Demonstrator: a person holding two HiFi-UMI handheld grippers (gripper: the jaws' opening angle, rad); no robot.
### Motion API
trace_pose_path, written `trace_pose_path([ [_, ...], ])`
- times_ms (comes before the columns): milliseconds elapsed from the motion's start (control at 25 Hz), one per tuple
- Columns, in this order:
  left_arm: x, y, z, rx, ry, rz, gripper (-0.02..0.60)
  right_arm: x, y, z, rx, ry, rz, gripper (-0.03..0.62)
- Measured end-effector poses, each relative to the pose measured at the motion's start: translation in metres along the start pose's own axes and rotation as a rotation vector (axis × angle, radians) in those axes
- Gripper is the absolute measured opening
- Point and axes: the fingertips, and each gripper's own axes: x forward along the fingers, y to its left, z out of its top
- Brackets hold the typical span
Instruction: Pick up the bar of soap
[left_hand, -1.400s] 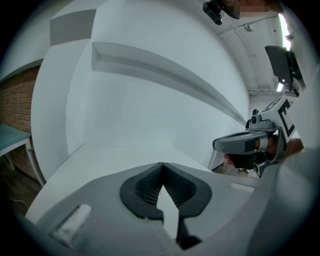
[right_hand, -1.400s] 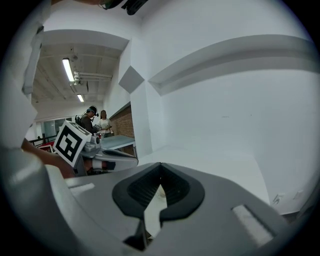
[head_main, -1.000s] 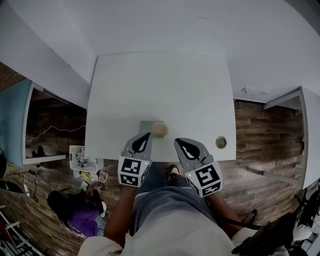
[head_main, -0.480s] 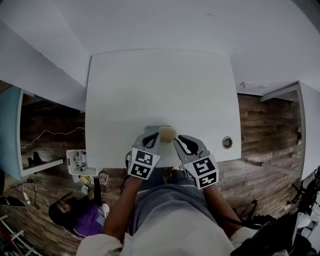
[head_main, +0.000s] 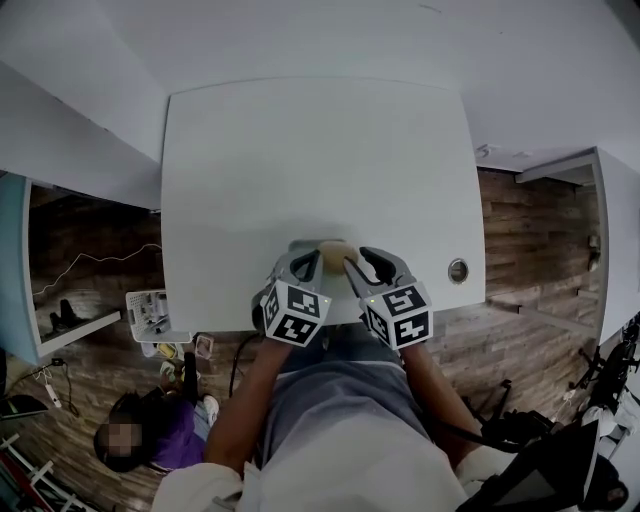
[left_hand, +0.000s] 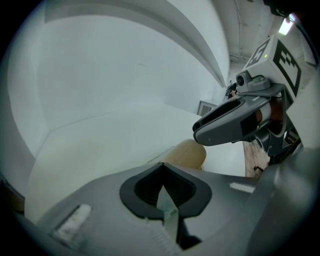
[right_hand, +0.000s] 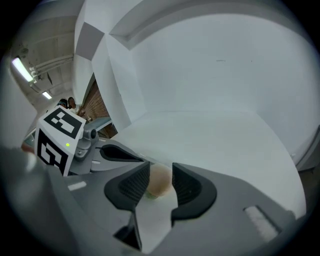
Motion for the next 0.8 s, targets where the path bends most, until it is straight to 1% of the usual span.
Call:
trace_pose_path([
  [120, 0.001, -0.002, -0.002, 0.026, 0.014, 0.012, 0.003, 0.007, -0.002, -0.005, 0.02, 0.023, 0.002, 0.155],
  [400, 0.004, -0.001, -0.003, 0.032, 0.026, 0.033, 0.003, 0.017, -0.007, -0.012, 0.037, 0.061, 0.005, 0.17],
  [800, 0.009, -0.002, -0.006, 0.037, 0.047, 0.057, 0.003, 0.022, -0.005, -0.019, 0.115, 0.072, 0.061, 0.175],
])
